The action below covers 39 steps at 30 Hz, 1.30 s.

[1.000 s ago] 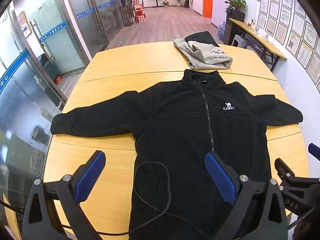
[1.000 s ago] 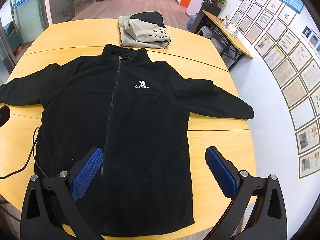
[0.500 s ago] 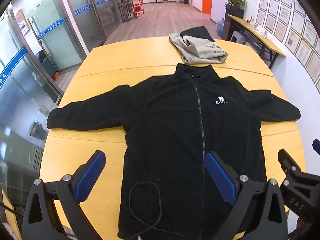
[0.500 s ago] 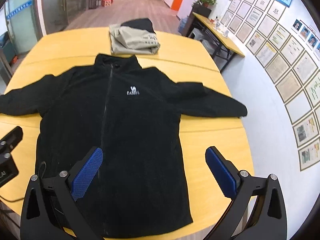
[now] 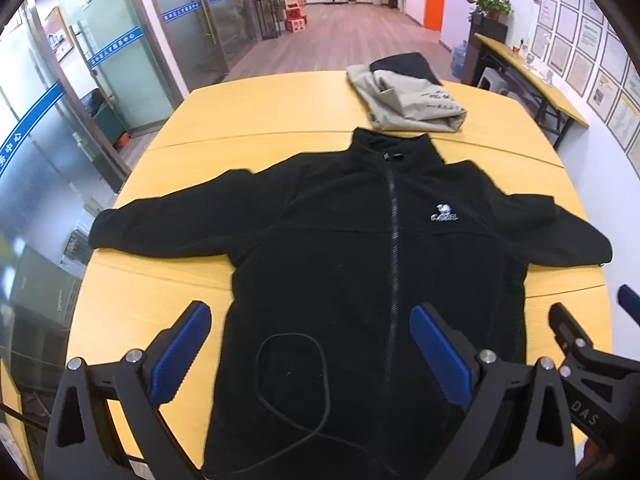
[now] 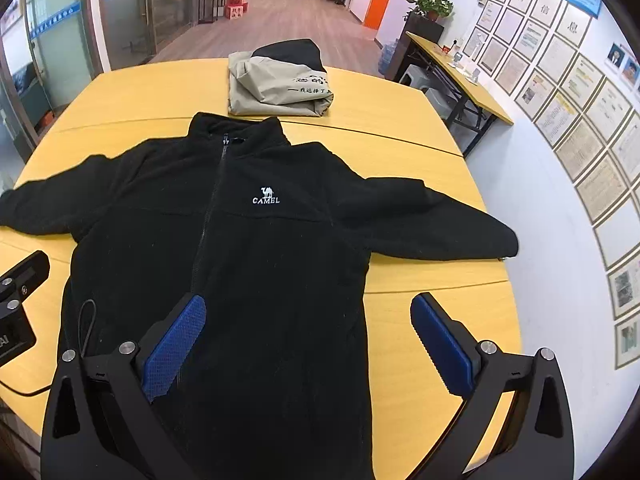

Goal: Fold clothes
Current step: 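Move the right tool toward the jacket sleeve nearest it, then grasp the sleeve cuff with the right tool and fold it across the jacket body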

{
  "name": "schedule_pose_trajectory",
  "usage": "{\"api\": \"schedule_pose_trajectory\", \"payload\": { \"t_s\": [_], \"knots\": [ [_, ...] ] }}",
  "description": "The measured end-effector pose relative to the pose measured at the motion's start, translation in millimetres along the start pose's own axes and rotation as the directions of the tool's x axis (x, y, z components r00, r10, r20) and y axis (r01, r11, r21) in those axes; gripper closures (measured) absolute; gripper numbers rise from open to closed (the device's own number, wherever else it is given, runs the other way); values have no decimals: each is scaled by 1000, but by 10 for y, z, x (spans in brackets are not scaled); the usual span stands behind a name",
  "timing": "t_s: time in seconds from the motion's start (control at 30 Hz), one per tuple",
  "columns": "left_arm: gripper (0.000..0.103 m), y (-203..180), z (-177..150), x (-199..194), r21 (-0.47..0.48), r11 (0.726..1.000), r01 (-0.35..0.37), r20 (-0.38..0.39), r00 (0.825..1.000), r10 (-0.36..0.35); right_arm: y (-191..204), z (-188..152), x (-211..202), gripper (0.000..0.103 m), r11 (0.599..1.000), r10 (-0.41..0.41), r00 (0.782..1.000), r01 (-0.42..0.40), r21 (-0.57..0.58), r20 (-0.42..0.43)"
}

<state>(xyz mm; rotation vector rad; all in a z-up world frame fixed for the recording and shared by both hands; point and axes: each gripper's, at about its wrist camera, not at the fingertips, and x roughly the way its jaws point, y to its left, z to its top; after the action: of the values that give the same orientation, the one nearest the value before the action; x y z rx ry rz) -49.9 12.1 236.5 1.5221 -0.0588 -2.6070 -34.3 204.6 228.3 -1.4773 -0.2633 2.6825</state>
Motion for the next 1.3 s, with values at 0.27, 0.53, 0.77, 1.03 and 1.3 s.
{"api": "schedule_pose_trajectory", "payload": {
  "t_s": [0.27,0.53,0.77,1.03,1.3],
  "knots": [
    [1,-145,114,147,-67,997,-22,22,999,24,-1237,-24,382,0,995,41,981,-58,86,190],
    [1,-290,228,293,-135,990,-43,42,998,49,-3428,-393,1773,0,914,-94,991,48,402,96],
    [1,-143,190,405,-192,964,-182,0,983,185,-4548,-547,2738,0,819,-78,997,69,569,-9],
    [1,-139,98,349,-189,954,-234,-32,972,232,-4886,-551,3201,45,793,-17,999,43,607,-48],
    [1,-38,22,310,-200,954,-225,-33,974,223,-4967,-485,2754,93,788,-68,994,-2,616,89]
  ]
}}
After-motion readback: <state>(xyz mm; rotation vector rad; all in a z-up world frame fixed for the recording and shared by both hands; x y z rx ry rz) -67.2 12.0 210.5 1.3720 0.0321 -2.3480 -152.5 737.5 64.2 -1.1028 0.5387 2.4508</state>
